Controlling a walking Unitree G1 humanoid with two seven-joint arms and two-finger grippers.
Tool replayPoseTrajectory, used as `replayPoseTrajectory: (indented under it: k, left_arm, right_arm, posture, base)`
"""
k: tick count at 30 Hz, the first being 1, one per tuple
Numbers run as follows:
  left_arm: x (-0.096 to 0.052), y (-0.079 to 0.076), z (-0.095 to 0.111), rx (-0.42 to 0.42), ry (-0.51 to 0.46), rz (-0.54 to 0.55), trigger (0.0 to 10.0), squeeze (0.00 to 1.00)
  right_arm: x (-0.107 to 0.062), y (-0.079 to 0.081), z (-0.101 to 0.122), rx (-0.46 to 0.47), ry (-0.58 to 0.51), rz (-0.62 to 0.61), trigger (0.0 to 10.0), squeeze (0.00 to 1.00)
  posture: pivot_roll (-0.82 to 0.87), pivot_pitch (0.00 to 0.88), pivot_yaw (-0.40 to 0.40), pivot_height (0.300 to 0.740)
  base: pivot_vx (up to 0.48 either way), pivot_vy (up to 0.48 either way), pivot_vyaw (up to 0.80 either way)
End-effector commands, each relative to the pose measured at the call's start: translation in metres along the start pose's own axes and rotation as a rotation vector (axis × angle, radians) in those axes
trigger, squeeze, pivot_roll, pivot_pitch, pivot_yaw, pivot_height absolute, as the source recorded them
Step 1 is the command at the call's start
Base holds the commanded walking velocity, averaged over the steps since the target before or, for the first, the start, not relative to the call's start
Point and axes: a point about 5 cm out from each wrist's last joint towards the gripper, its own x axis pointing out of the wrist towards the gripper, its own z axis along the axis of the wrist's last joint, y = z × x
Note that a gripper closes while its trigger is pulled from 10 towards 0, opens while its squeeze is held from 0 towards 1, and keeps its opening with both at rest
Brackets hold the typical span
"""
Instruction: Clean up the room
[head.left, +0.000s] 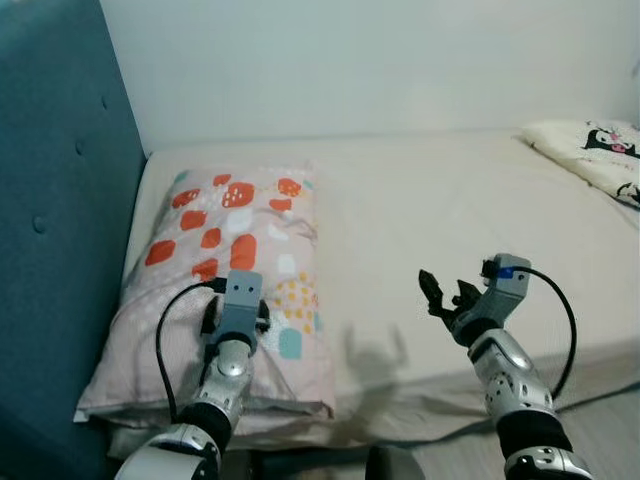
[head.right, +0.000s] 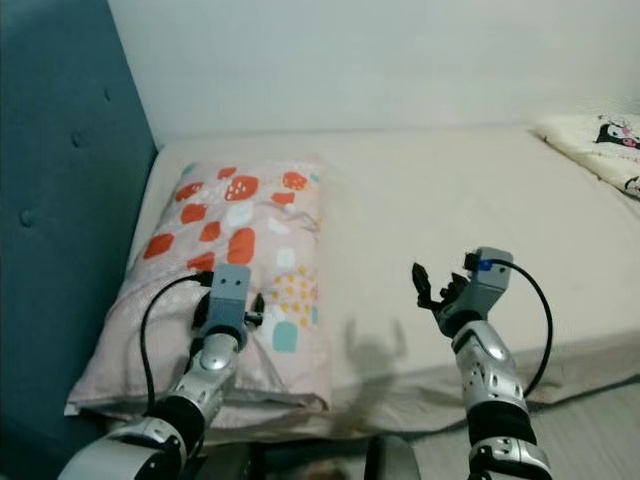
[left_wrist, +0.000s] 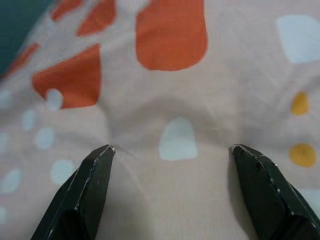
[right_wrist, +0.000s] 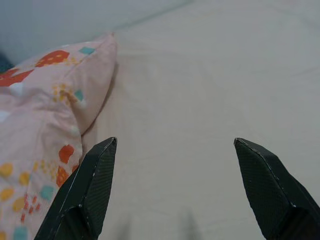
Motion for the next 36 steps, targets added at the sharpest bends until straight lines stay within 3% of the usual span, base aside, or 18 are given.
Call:
replayPoseTrajectory:
  k: [1,5,6,7,9,13,23,26,31,33,34,36]
  left_arm:
    - [0.001,0.005,0.0,-0.011,0.006,0.035,10.0,0.0]
    - [0.003,0.012,0.001,-0.007,-0.001,0.072,10.0,0.0]
    - [0.004,0.022,0.0,-0.003,-0.004,0.115,10.0,0.0]
    - [0.004,0.022,0.0,-0.003,-0.004,0.115,10.0,0.0]
    - [0.005,0.042,-0.001,-0.016,-0.03,0.184,10.0,0.0]
    - [0.006,0.06,0.006,-0.031,-0.086,0.231,10.0,0.0]
    - [0.009,0.082,0.021,-0.035,-0.162,0.281,10.0,0.0]
    - [0.012,0.086,0.043,-0.086,-0.258,0.199,10.0,0.0]
    - [0.011,0.083,0.056,-0.102,-0.32,0.125,10.0,0.0]
    - [0.009,0.083,0.074,-0.055,-0.407,0.055,10.0,0.0]
    - [0.009,0.083,0.074,-0.055,-0.407,0.055,10.0,0.0]
    - [0.009,0.084,0.084,0.038,-0.454,-0.014,10.0,0.0]
  right_arm:
    - [-0.003,-0.003,-0.003,0.011,0.012,-0.007,10.0,0.0]
    - [-0.003,0.0,-0.003,0.01,0.013,0.002,10.0,0.0]
    - [-0.002,0.003,-0.003,0.008,0.013,0.016,10.0,0.0]
    - [-0.002,0.003,-0.003,0.008,0.013,0.016,10.0,0.0]
    - [0.0,0.011,-0.003,0.01,0.018,0.056,10.0,0.0]
    - [0.0,0.016,-0.002,0.011,0.028,0.075,10.0,0.0]
    - [0.003,0.021,0.0,0.013,0.023,0.083,10.0,0.0]
    - [0.005,0.03,0.005,0.039,-0.007,0.131,10.0,0.0]
    - [0.008,0.037,0.007,0.057,-0.016,0.163,10.0,0.0]
    - [0.016,0.052,0.001,0.036,0.026,0.193,10.0,0.0]
    - [0.016,0.052,0.001,0.036,0.026,0.193,10.0,0.0]
    - [0.025,0.073,-0.009,0.016,0.077,0.24,10.0,0.0]
  posture:
    - [-0.04,0.06,-0.067,0.545]
    - [-0.04,0.059,-0.067,0.54]
    - [-0.03,0.061,-0.066,0.535]
    - [-0.03,0.061,-0.066,0.535]
    - [-0.02,0.068,-0.07,0.525]
    - [-0.01,0.073,-0.079,0.51]
    - [-0.01,0.076,-0.084,0.495]
    - [-0.01,0.081,-0.083,0.495]
    - [-0.01,0.086,-0.083,0.495]
    - [-0.01,0.088,-0.084,0.495]
    - [-0.01,0.088,-0.084,0.495]
    - [0.0,0.09,-0.09,0.495]
  base:
    - [0.0,0.0,0.0]
    - [0.0,0.0,0.0]
    - [0.0,0.0,0.0]
    - [0.0,0.0,0.0]
    - [0.0,0.0,0.0]
    - [0.0,0.0,0.0]
    - [0.0,0.0,0.0]
    - [0.0,0.0,0.0]
    - [0.0,0.0,0.0]
    - [0.0,0.0,0.0]
    - [0.0,0.0,0.0]
    - [0.0,0.0,0.0]
